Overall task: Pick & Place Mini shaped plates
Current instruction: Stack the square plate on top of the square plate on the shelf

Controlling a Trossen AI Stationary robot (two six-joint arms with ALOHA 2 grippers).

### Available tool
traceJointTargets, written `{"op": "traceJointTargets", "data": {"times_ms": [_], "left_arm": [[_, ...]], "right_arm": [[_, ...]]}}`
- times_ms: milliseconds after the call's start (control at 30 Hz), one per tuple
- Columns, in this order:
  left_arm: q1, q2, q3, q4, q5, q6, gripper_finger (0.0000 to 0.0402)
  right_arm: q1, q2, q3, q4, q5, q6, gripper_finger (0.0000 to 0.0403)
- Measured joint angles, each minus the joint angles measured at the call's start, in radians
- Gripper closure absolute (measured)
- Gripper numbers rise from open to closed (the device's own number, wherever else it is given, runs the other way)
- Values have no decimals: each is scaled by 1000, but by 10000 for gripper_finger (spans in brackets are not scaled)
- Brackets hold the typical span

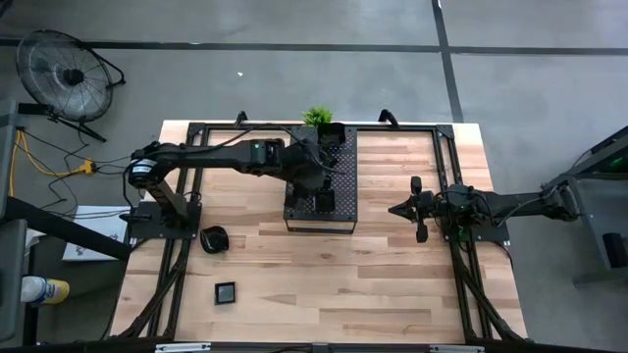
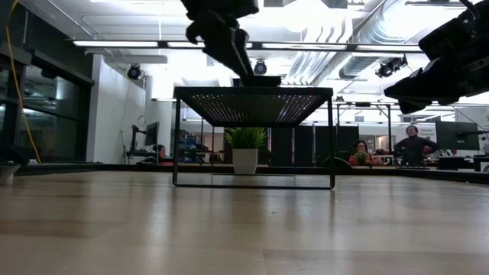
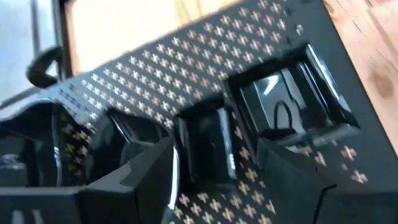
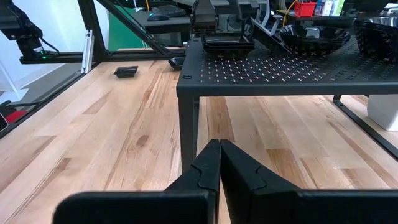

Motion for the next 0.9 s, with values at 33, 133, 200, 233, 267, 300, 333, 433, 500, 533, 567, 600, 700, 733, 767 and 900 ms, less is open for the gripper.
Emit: {"op": "traceJointTargets", "data": {"times_ms": [33,133,200,233,267,300,333,433,500,533,567,600,700,733,767,900], "left_arm": [[0,1,-2,-5,0,0,175],[0,9,0,8,2,0,175],[0,10,-1,6,3,-1,175],[0,9,-1,5,3,-4,175],[0,9,-1,-1,3,-8,176],[0,9,-1,-8,3,-11,178],[0,9,-1,-11,3,-11,181],[0,9,-1,-8,4,-19,196],[0,9,-1,-8,4,-19,208],[0,9,-1,-9,4,-19,214],[0,9,-1,-10,4,-19,221],[0,9,-1,-11,5,-19,226],[0,9,-1,-12,5,-19,237],[0,9,-1,-12,5,-19,239],[0,9,-1,-12,5,-19,240],[0,9,-1,-19,6,-26,241]], "right_arm": [[0,-1,0,0,0,0,398],[0,-1,0,0,0,0,398],[0,-1,0,0,0,0,398],[0,-1,0,0,0,0,398],[0,-1,0,0,0,0,398],[0,-1,0,0,0,0,398],[0,-1,0,0,0,0,398],[0,-1,0,0,0,0,398],[0,-1,0,0,0,0,398],[0,-1,0,0,0,0,398],[0,-1,0,0,0,0,398],[0,-1,0,0,0,0,398],[0,-1,0,0,0,0,398],[0,-1,0,0,0,0,398],[0,-1,0,0,0,0,398],[0,-1,0,0,0,0,398]]}}
